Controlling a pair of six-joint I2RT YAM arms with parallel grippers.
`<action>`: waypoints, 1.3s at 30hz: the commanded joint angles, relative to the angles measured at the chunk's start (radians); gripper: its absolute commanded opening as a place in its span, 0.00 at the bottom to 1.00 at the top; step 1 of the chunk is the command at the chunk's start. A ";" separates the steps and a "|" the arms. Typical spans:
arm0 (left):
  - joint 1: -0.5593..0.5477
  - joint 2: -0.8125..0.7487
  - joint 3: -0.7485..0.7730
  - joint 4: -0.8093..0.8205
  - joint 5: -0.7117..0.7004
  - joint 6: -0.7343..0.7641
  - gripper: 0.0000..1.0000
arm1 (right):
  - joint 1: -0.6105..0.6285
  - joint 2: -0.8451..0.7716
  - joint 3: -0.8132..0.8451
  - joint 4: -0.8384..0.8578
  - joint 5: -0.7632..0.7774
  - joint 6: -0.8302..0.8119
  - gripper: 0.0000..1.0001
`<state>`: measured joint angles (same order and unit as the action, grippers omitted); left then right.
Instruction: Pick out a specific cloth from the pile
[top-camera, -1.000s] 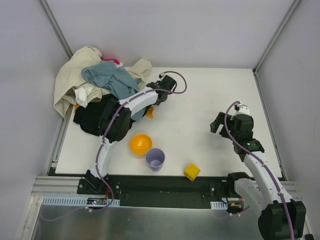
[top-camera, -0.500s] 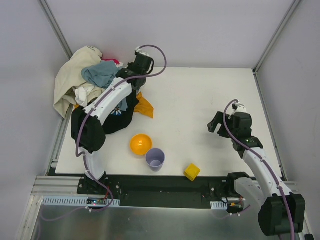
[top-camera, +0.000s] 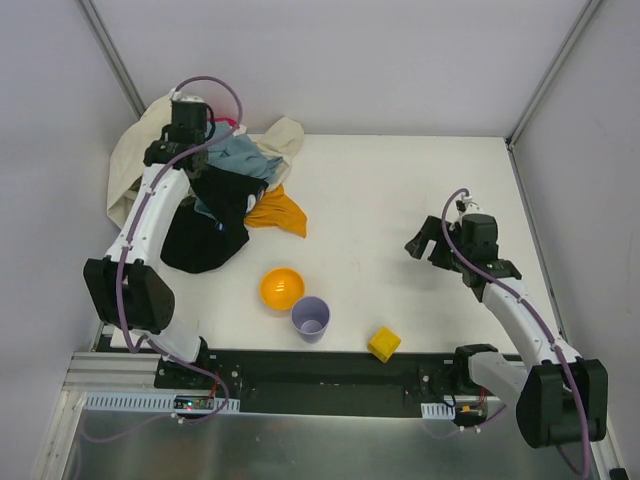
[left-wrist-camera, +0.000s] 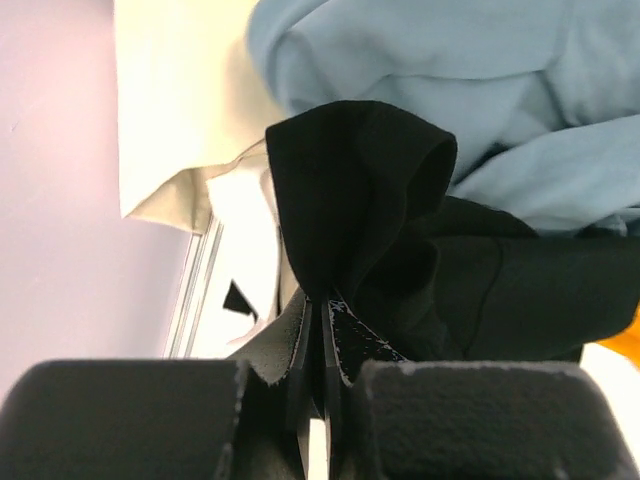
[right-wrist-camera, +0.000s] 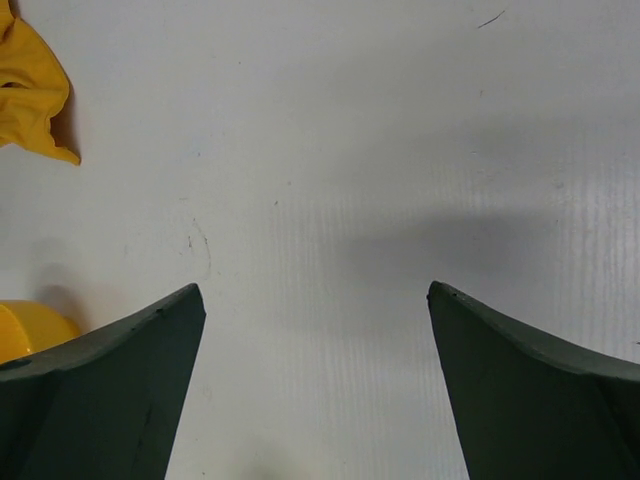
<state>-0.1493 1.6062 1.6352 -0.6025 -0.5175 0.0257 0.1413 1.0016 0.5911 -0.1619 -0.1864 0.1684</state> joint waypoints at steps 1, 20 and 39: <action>0.126 -0.101 -0.067 -0.013 0.080 -0.065 0.00 | 0.032 0.061 0.079 0.038 -0.061 0.022 0.96; 0.292 -0.080 -0.235 -0.008 0.234 -0.191 0.00 | 0.365 0.681 0.570 0.018 -0.189 0.092 0.96; 0.295 -0.065 -0.233 0.000 0.283 -0.191 0.00 | 0.489 1.201 1.070 0.035 -0.372 0.336 0.78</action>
<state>0.1329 1.5368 1.3952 -0.6098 -0.2512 -0.1497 0.6205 2.1490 1.5711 -0.1440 -0.5049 0.4248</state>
